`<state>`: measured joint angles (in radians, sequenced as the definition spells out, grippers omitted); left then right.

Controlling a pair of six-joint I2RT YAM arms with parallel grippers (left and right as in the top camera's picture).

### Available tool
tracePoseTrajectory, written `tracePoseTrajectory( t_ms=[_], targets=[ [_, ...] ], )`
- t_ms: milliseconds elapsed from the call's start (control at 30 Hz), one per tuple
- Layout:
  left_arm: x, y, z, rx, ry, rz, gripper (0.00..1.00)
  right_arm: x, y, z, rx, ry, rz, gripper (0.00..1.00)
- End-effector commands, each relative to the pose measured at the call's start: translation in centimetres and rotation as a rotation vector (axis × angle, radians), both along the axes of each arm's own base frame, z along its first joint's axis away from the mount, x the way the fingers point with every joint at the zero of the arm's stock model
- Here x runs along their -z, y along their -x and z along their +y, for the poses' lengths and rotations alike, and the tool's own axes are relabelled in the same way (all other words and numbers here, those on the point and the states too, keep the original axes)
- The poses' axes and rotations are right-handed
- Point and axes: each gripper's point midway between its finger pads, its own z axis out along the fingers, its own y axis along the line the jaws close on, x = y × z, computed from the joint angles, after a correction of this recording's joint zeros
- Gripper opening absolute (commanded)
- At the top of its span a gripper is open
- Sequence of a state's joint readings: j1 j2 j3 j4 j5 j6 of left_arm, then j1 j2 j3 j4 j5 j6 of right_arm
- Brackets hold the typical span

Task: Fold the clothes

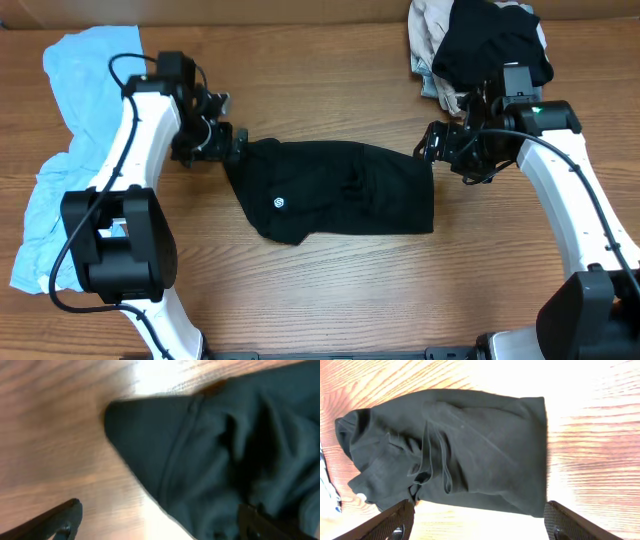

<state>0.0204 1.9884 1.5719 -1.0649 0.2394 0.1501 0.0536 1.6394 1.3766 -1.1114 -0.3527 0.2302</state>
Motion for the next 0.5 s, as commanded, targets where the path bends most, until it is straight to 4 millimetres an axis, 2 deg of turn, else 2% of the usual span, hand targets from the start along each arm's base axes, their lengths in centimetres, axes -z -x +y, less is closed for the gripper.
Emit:
tracePoseTrajectory(
  t_ms=[0,133,333,400,467],
  targets=[
    [1.9,0.1,-0.4,0.060,0.029,-0.030,1.00,-0.8,-0.5,-0.1,-0.024,0.009,-0.044,0.86],
    [3.2,-0.3,-0.8,0.065,0.050,-0.068,1.00,-0.7,-0.5,-0.3,-0.020,0.024,-0.043,0.86],
    [4.9,-0.1,-1.9,0.097,0.089,-0.103,0.88,-0.7,-0.5,-0.3,-0.020,0.023,-0.043,0.86],
    [5.6,0.1,-2.1,0.103,0.090,-0.107,0.78,-0.7,-0.5,-0.3,-0.020,0.023,-0.042,0.86],
    [6.1,0.5,-2.3,0.108,0.090,-0.104,0.61,-0.7,-0.4,-0.3,-0.020,0.023,-0.039,0.86]
  ],
)
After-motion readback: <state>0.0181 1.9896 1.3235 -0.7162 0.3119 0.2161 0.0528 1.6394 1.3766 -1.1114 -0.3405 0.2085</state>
